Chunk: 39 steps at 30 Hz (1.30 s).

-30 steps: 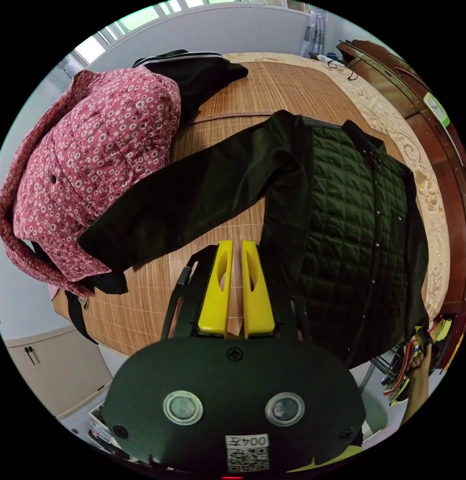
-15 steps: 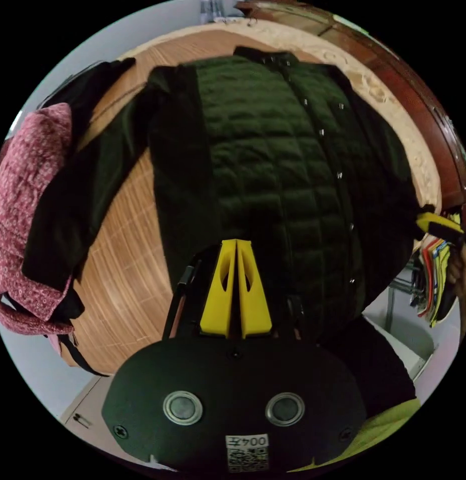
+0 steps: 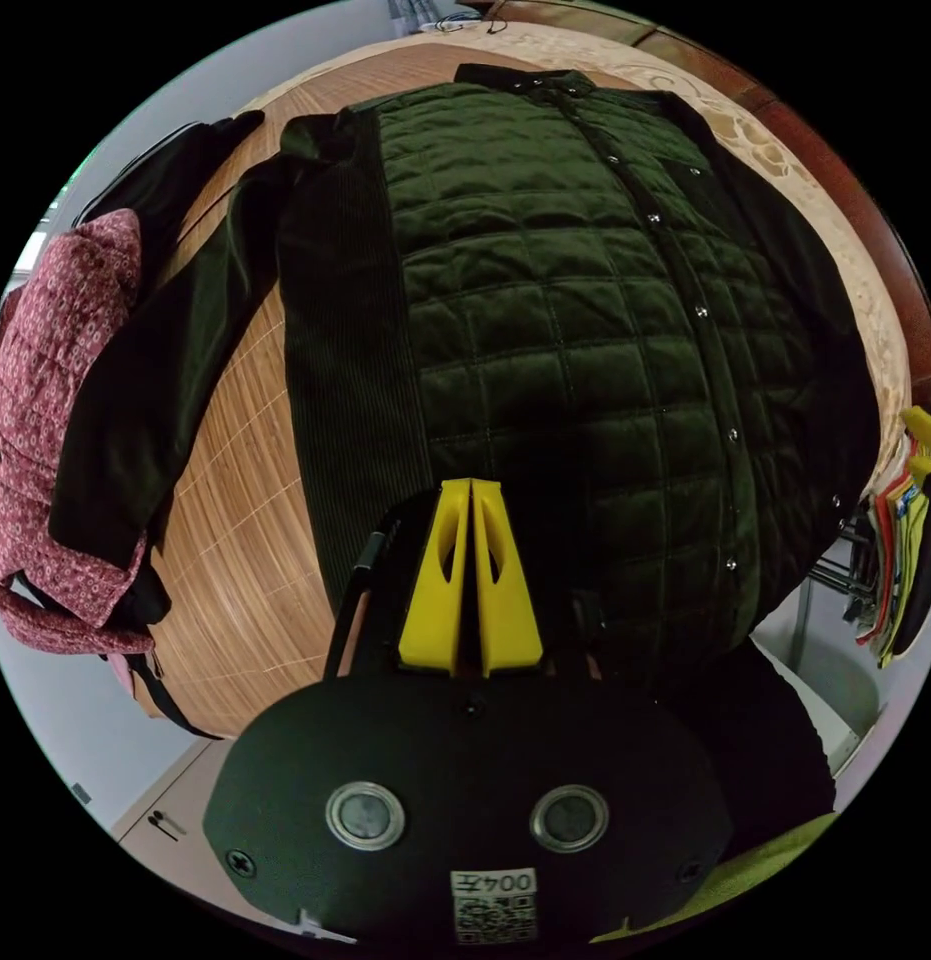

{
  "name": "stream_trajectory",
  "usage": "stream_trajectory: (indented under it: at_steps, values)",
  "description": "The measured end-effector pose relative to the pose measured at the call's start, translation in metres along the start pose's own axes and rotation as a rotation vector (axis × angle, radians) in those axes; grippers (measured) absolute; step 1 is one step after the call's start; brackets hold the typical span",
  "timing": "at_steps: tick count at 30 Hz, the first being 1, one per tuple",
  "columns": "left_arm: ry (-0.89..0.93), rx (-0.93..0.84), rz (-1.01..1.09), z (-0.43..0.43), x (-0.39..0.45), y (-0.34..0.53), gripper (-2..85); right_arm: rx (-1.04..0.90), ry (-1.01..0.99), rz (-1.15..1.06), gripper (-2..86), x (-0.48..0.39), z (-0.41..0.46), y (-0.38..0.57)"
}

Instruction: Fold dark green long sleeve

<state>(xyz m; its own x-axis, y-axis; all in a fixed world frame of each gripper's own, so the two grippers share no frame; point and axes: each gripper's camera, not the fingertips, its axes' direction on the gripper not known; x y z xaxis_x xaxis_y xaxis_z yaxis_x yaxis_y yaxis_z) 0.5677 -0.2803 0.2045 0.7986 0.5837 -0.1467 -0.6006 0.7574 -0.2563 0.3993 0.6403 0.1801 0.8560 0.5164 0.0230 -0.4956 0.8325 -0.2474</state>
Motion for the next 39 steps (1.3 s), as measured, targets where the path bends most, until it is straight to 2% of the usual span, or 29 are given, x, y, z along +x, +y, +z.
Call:
stream_trajectory:
  at_steps: [3,5,10,13,14,15,17,20,21,23,28,32,39]
  values:
    - [-0.003,-0.008,0.002,-0.009,0.001,-0.006,0.2,-0.017,0.03,0.01,14.2,-0.015,0.033,-0.015]
    - [-0.02,-0.012,0.014,-0.014,0.004,-0.009,0.2,-0.053,0.157,0.045,14.1,-0.016,0.057,-0.025]
    - [-0.017,-0.021,0.006,-0.028,0.004,-0.016,0.2,-0.019,0.272,-0.031,12.2,-0.014,0.059,-0.024]
    - [-0.012,-0.026,0.01,-0.035,0.002,-0.019,0.2,-0.034,0.161,0.067,6.0,0.025,0.031,-0.027]
    - [-0.01,-0.029,0.01,-0.036,0.002,-0.02,0.2,-0.013,-0.006,0.125,4.3,0.051,0.012,-0.026]
    - [-0.005,-0.036,0.008,-0.039,0.0,-0.022,0.2,0.001,-0.081,0.163,4.2,0.064,0.0,-0.024]
    - [0.004,-0.047,0.002,-0.042,-0.002,-0.024,0.2,0.087,-0.31,0.269,3.9,0.117,-0.056,-0.016]
    - [0.02,-0.062,-0.011,-0.048,-0.007,-0.026,0.2,0.235,-0.513,0.278,4.0,0.177,-0.151,-0.008]
    - [0.027,-0.066,-0.018,-0.05,-0.01,-0.026,0.3,0.267,-0.524,0.267,4.0,0.188,-0.173,-0.007]
    - [0.039,-0.072,-0.022,-0.053,-0.014,-0.026,0.4,0.353,-0.483,0.225,4.1,0.226,-0.247,-0.003]
    - [0.123,-0.052,-0.082,-0.078,-0.037,-0.024,0.7,0.508,-0.335,0.285,4.3,0.295,-0.339,0.013]
    - [0.206,0.06,-0.093,-0.116,-0.035,-0.037,0.7,0.568,-0.256,0.381,4.4,0.339,-0.36,0.03]
    - [0.404,0.227,0.001,-0.171,0.034,-0.141,0.7,0.629,-0.276,0.448,4.5,0.382,-0.356,0.052]
